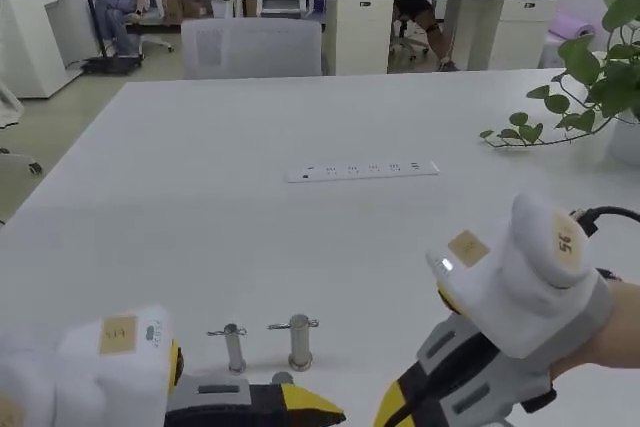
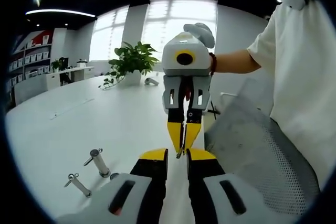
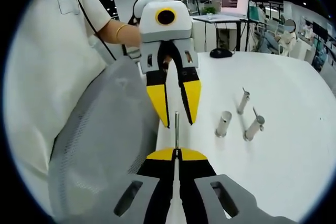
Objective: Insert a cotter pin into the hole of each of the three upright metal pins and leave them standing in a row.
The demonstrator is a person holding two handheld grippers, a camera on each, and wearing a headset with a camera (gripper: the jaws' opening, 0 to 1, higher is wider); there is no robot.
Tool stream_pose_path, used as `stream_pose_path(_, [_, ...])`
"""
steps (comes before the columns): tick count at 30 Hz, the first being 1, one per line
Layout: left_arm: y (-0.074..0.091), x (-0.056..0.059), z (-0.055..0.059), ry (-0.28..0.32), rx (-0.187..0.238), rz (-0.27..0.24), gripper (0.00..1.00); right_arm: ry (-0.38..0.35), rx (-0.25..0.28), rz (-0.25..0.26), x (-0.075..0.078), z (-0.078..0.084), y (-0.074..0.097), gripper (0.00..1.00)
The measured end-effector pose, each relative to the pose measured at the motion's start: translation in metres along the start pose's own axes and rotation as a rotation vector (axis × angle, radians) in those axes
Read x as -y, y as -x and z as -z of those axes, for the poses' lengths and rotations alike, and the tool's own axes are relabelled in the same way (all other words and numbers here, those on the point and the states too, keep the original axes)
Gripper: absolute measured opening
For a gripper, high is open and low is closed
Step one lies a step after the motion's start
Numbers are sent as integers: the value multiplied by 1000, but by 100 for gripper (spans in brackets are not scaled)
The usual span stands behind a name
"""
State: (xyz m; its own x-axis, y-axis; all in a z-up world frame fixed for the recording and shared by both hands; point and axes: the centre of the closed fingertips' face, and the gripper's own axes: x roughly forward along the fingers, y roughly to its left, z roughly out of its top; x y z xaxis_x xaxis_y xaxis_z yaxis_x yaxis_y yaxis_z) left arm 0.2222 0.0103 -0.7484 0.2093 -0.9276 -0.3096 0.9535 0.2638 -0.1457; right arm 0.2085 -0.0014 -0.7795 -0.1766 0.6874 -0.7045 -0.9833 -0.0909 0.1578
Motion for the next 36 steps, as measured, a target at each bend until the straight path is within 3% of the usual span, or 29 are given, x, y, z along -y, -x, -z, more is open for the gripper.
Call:
stream_pose_path(17, [15, -28, 2, 14, 52, -146, 34, -122, -105, 68, 22, 12, 1, 2])
stream_pose_path(36, [25, -64, 23, 56, 59, -277, 38, -205, -204, 103, 41, 19, -9, 3])
